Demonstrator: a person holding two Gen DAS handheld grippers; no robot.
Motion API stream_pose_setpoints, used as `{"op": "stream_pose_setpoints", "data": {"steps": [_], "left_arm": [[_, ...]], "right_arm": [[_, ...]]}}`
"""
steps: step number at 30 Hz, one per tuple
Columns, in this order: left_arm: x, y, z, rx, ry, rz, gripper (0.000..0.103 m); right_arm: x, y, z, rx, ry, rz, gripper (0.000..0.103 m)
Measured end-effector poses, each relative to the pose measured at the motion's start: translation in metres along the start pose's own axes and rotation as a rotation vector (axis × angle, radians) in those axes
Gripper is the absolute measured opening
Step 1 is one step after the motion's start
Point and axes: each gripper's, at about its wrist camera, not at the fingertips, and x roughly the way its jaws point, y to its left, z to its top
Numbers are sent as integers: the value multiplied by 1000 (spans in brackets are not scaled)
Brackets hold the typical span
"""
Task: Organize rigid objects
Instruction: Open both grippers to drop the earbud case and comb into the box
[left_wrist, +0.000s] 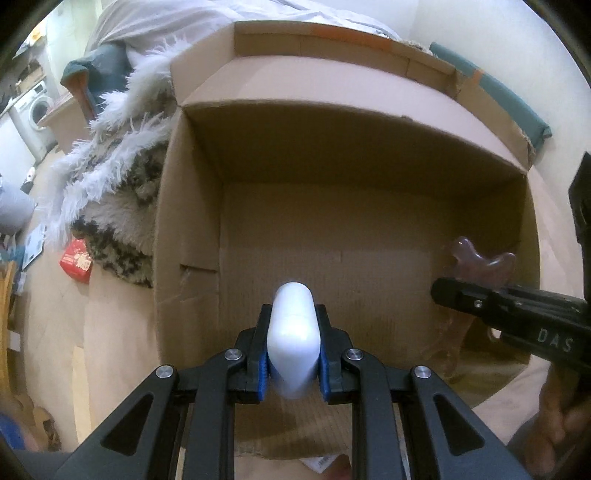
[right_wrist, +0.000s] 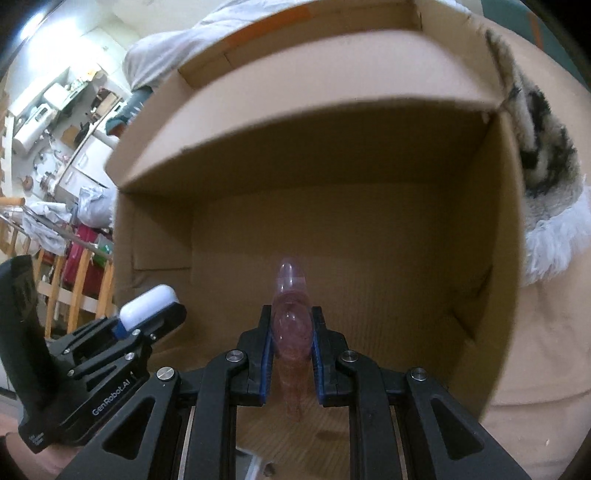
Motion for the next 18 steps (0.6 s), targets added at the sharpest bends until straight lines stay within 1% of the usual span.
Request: {"op": "stream_pose_setpoints", "data": {"steps": [3, 11, 15, 18], "left_arm": [[2, -1, -1, 23, -7, 28, 18], [9, 11, -1, -17, 8, 56, 18], [12, 16, 2, -37, 19, 64, 18], [10, 16, 2, -40, 17, 63, 18]], "right_arm": [[10, -2, -2, 28, 22, 41, 18], [27, 6, -4, -27, 50, -29, 18], [34, 4, -3, -12, 67, -40, 18], [35, 3, -2, -5, 64, -38, 18]]}}
